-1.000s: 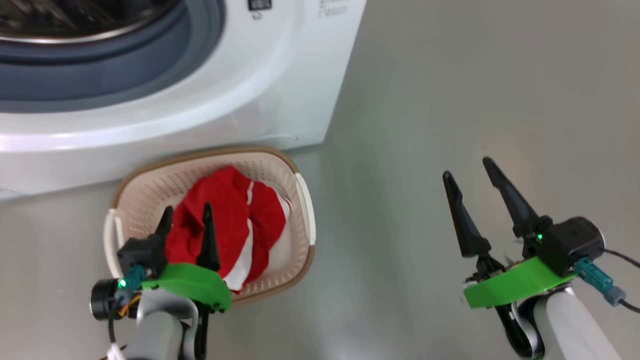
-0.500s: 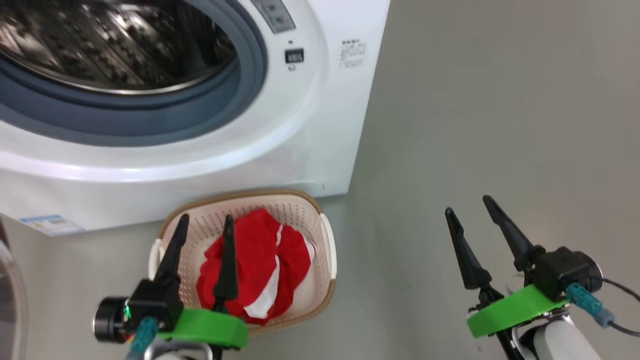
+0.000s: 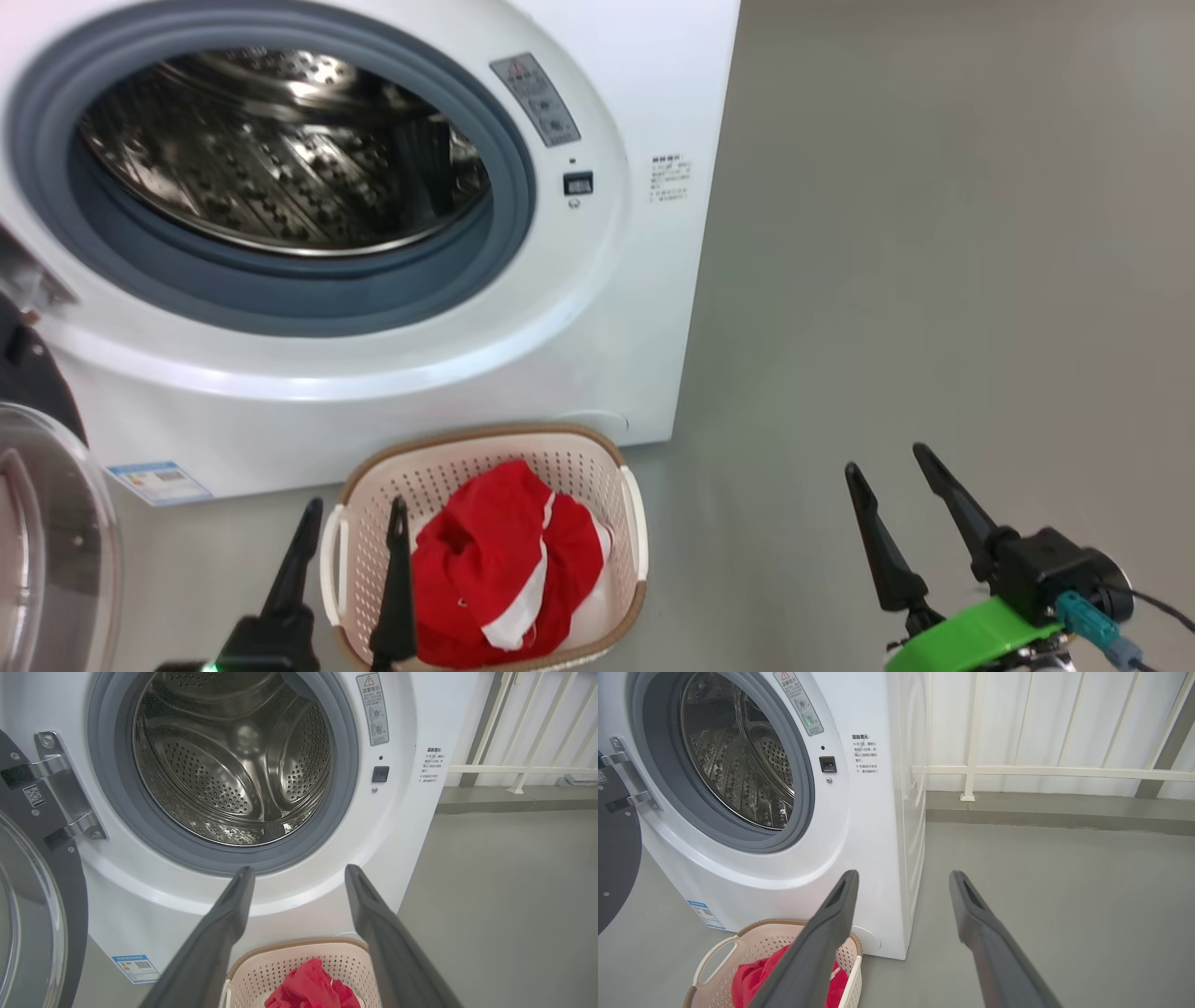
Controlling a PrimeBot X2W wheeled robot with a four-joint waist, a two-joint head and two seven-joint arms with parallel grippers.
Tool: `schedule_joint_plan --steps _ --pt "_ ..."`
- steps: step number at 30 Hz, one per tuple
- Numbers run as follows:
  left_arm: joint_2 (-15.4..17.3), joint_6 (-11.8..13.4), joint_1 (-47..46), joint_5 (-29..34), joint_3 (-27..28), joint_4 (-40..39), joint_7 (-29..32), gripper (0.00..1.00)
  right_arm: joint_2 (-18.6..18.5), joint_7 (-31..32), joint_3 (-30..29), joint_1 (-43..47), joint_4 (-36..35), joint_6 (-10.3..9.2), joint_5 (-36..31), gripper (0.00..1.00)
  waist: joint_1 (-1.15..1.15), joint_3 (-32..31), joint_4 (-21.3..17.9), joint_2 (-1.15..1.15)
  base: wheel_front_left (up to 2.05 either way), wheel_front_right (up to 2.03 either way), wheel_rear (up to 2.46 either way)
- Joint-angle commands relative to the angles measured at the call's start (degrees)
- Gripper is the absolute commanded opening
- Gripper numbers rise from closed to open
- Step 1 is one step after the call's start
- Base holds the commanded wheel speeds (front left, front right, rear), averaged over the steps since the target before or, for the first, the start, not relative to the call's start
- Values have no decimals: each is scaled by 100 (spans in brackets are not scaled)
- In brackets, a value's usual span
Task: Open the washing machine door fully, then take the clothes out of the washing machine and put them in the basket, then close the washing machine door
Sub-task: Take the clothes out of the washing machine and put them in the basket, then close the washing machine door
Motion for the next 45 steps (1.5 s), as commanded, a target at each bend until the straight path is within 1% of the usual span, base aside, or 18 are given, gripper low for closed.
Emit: schedule_joint_plan --steps 1,8,12,15,29,45 --pt "88 53 58 3 219 -230 41 100 -16 -16 65 42 -119 19 -97 100 0 -215 55 0 0 0 0" --pt "125 130 435 -65 232 -440 211 100 23 69 -6 314 -202 19 -142 100 0 -487 63 0 0 0 0" --pt "153 190 610 -71 239 -533 294 100 33 132 -26 426 -286 19 -169 100 0 -565 58 0 0 0 0" --pt "185 188 661 -107 265 -529 292 100 37 170 -45 485 -348 19 -191 100 0 -590 73 0 0 0 0" --pt "193 264 698 -137 226 -571 352 100 41 247 -2 565 -461 19 -122 100 0 -596 100 0 0 0 0" --pt "226 249 634 -204 172 -415 270 100 42 237 25 558 -457 19 -102 100 0 -601 82 0 0 0 0"
